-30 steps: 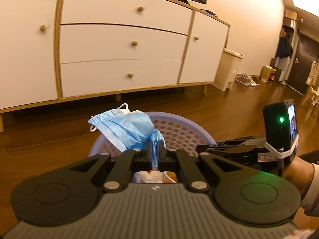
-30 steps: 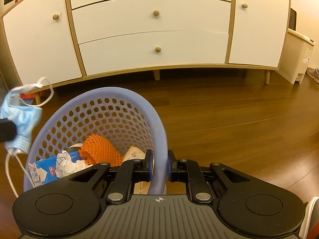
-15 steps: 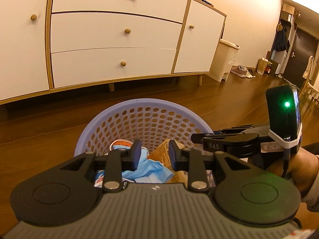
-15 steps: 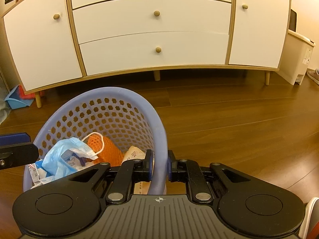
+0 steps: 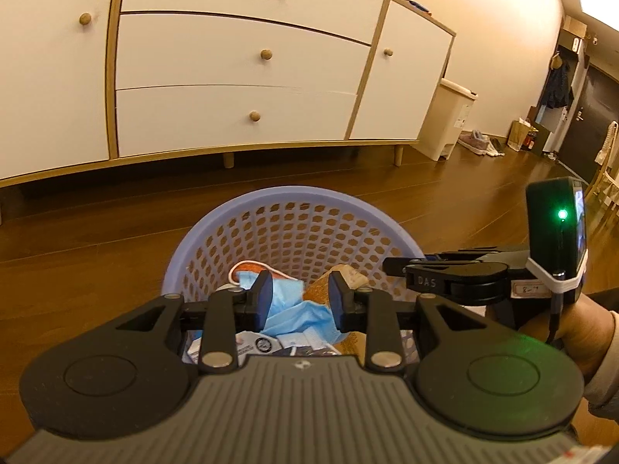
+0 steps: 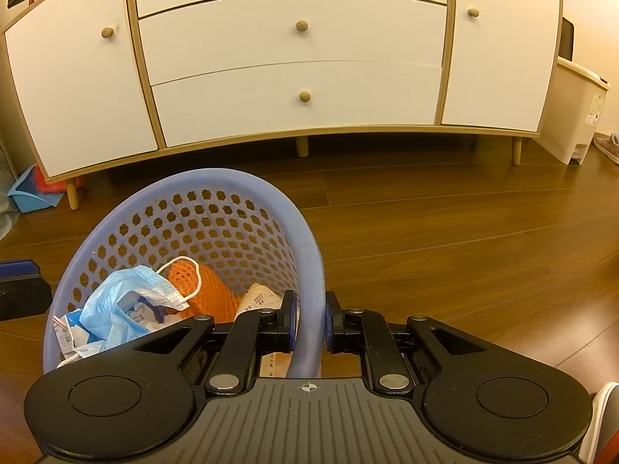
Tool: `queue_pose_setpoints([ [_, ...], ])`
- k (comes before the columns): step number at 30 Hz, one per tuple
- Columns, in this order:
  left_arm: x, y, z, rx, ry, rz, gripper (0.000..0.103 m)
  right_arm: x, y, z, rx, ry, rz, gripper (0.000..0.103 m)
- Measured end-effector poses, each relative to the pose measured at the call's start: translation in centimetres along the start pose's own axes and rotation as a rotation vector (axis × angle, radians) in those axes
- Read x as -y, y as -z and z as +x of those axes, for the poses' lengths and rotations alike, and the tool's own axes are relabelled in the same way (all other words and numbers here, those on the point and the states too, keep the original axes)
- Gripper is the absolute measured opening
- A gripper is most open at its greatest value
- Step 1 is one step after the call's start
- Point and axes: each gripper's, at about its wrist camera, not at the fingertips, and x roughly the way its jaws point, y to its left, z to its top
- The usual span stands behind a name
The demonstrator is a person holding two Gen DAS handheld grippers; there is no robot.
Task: Collect trash
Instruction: 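Move the left tool toward the white toothbrush on the floor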
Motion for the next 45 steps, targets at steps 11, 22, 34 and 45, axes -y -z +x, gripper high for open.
queue_pose_setpoints([
  [11, -1.7, 0.5, -1.4, 0.006, -0.041, -0.038, 0.026, -0.2, 0.0, 0.1, -0.001, 0.007, 0.001, 0.010],
  [22, -5.4, 2.4, -4.8, 0.009, -0.148, -0.106, 0.026, -0.3, 0.1, 0.3, -0.002, 0.018, 0.003, 0.010],
  [34, -10.8, 7.4, -6.8, -0.075, -0.298, -0.210, 0.027, -0.5, 0.2, 0.6, -0.001, 0.025, -0.008, 0.010],
  [45, -14.2, 13.7, -5.1, -0.211, -0.354, -0.240, 0.036, -0.6, 0.3, 0.9, -0.005, 0.035, -0.023, 0.010],
])
